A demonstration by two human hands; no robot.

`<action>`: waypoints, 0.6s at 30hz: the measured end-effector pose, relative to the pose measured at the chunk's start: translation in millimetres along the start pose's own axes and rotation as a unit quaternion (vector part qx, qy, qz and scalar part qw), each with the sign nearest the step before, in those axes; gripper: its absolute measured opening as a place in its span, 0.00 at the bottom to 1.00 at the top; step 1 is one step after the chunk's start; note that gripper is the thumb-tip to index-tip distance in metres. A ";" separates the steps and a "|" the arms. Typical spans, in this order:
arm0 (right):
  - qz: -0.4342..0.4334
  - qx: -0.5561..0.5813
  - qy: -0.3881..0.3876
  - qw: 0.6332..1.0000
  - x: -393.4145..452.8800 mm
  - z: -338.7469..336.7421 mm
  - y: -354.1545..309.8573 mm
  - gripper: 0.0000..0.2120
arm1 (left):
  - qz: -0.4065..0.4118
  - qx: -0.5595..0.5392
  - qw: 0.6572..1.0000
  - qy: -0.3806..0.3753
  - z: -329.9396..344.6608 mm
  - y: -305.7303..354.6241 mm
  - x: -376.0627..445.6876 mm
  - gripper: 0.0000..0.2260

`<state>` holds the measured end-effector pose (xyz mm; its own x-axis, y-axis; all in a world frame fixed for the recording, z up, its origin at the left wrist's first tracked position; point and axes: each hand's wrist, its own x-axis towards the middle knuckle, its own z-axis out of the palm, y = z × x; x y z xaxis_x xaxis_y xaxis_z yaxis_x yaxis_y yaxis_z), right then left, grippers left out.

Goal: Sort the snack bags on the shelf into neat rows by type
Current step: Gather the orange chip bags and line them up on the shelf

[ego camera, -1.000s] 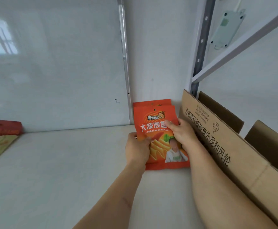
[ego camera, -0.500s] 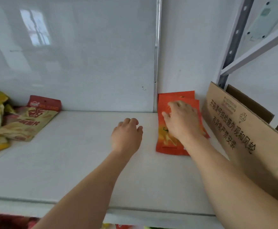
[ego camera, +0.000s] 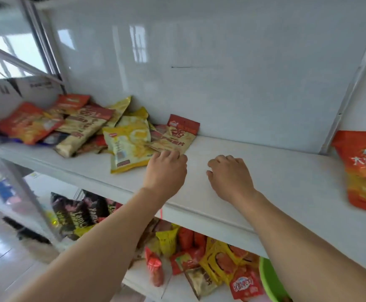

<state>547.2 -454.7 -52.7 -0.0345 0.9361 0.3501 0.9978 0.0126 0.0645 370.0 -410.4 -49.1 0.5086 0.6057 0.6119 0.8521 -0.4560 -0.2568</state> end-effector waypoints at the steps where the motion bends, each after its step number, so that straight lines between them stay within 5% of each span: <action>1: -0.007 0.002 0.003 1.000 8.0 -0.7 -20.9 0.16 | -0.004 0.008 1.000 -0.005 -2.3 -19.5 -7.4 0.05; 18: -0.113 0.055 0.050 0.991 175.1 18.4 -246.5 0.12 | -0.129 0.090 0.988 -0.001 35.2 -270.8 -44.2 0.04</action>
<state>296.2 -287.4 -24.4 -0.2583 0.8651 0.4300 0.9637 0.2620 0.0517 121.1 -290.8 -32.9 0.2714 0.6878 0.6733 0.9616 -0.1632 -0.2208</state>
